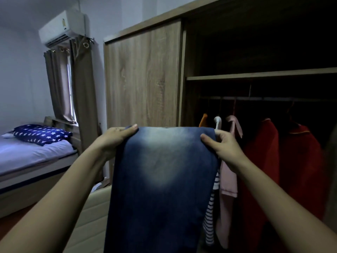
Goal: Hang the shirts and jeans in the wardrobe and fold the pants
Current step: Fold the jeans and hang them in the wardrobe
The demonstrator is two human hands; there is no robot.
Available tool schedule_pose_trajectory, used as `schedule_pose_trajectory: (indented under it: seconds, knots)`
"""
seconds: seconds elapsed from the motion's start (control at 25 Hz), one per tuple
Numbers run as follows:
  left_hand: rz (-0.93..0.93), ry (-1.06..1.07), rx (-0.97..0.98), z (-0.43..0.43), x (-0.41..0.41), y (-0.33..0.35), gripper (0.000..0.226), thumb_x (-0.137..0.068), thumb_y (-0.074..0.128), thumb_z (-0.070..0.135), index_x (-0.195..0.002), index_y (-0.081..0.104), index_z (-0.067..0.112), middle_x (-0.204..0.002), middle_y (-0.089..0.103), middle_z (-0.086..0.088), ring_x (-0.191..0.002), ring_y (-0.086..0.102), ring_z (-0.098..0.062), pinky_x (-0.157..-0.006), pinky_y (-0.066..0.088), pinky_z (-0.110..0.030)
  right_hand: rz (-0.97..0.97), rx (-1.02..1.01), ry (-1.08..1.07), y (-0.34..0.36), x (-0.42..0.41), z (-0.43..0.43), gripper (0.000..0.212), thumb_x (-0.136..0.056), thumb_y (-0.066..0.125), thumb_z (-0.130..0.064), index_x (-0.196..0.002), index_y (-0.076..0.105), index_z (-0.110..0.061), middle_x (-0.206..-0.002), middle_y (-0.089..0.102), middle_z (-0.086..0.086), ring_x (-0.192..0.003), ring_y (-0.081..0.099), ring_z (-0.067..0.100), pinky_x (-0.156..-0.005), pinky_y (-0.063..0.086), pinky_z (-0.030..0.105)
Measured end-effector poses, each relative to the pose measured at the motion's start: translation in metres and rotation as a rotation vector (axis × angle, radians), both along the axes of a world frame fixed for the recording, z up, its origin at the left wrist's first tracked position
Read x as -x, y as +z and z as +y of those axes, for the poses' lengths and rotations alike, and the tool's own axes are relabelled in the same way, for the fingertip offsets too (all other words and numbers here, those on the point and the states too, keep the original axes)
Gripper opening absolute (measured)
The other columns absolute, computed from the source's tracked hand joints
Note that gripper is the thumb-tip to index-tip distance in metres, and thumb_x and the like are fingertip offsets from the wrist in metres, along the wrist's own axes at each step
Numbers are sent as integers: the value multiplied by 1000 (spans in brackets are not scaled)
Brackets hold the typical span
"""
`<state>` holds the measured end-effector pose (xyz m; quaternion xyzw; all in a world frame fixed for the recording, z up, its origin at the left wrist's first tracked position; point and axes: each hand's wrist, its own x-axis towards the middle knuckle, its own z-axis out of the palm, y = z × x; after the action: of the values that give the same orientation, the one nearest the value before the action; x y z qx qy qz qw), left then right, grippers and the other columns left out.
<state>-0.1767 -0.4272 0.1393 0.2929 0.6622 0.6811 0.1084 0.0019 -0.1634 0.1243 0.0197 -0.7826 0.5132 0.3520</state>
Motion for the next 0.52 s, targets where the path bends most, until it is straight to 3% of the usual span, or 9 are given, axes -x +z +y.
schedule_pose_trajectory:
  seconds: [0.08, 0.12, 0.2, 0.28, 0.32, 0.36, 0.44, 0.52]
  knots:
    - [-40, 43, -231, 8, -12, 8, 23, -79, 72, 32, -83, 71, 10, -68, 72, 0, -60, 66, -10, -53, 52, -18, 79, 54, -20, 2, 1, -4, 12, -89, 61, -24, -96, 69, -19, -90, 74, 0, -89, 70, 18, -78, 55, 35]
    - [-59, 61, -330, 11, -16, 12, 13, -85, 67, 25, -83, 68, 12, -66, 71, 3, -57, 65, -8, -52, 50, -16, 96, 87, -32, 6, 3, -5, 11, -90, 59, -25, -96, 68, -20, -88, 74, -3, -89, 70, 19, -78, 55, 35]
    - [-71, 110, -447, 17, -23, 18, 9, -82, 68, 22, -76, 65, 16, -64, 65, 4, -58, 59, -8, -53, 45, -17, 108, 112, -62, 17, 7, -8, 13, -93, 55, -27, -93, 67, -22, -86, 73, -6, -90, 69, 19, -82, 55, 39]
    - [15, 184, -491, 16, -23, 22, 13, -81, 71, 23, -73, 64, 15, -63, 60, 3, -58, 55, -9, -54, 42, -20, 142, 56, -62, 24, 11, -9, 16, -93, 54, -31, -96, 67, -22, -100, 70, 9, -95, 67, 26, -85, 52, 48]
    - [77, 191, -494, 15, -23, 21, 15, -85, 68, 25, -74, 65, 14, -62, 61, 5, -57, 55, -7, -53, 43, -20, 133, 22, -30, 26, 10, -8, 16, -91, 58, -33, -103, 65, -24, -112, 65, 12, -100, 64, 23, -87, 52, 46]
    - [146, 164, -484, 13, -23, 21, 15, -89, 63, 27, -81, 66, 15, -66, 65, 7, -60, 59, -5, -54, 46, -19, 97, -5, 24, 28, 9, -8, 25, -87, 63, -32, -111, 59, -31, -122, 60, 3, -106, 60, 13, -91, 52, 37]
    - [307, 77, -418, 8, -19, 18, 14, -90, 61, 29, -103, 62, 25, -92, 68, 9, -84, 65, -4, -68, 52, -17, 7, -128, 80, 35, 4, -11, 57, -77, 73, -22, -119, 40, -43, -122, 45, -25, -107, 46, -11, -87, 44, 11]
    - [472, 54, -259, 1, -11, 9, 40, -83, 69, 23, -115, 48, 36, -114, 60, 12, -104, 61, 0, -82, 50, -15, 10, -225, 12, 38, 5, -10, 74, -73, 78, -17, -127, 33, -39, -119, 40, -28, -109, 42, -11, -89, 39, 10]
